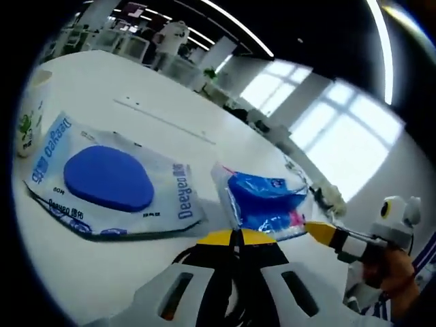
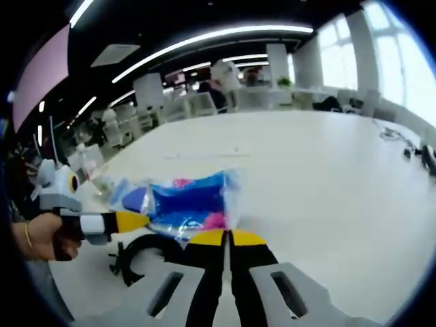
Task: Arrange the tabletop items into an orderly group along one side of the table until the central work area is clear of visible clutter.
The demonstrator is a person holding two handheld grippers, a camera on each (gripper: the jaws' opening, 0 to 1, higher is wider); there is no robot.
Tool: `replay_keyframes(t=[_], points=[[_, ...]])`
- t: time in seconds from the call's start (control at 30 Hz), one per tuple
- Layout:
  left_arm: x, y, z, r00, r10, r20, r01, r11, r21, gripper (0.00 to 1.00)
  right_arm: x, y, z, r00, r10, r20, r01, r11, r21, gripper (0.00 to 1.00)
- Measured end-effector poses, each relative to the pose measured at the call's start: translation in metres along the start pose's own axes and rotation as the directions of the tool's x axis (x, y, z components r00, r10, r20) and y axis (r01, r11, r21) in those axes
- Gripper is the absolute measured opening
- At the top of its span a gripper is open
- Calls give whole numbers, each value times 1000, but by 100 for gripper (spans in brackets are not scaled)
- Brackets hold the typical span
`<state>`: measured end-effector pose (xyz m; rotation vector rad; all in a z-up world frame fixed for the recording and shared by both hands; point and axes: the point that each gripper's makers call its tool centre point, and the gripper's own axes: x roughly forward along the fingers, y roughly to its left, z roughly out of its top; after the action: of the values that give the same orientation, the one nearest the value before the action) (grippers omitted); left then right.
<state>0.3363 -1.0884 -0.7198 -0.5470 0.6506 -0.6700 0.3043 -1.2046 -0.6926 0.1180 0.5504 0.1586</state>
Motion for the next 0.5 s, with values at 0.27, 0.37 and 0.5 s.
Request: replay_keyframes(t=[0.27,0.37,0.5], points=[[14,0,-2,1000,7,24,-5,998,-70,2,10,-15,-5,1000,-28,-7,28,1000,7,0],[17,3,-3,999,19,27,-17,997,-70,2,16,-17,-6,1000,-19,-7,19,1000,24,0],[19,8,-5,999,39,25,-36,995,-89,2,22,-19,-10,1000,-14,-12,14,999,31,0]])
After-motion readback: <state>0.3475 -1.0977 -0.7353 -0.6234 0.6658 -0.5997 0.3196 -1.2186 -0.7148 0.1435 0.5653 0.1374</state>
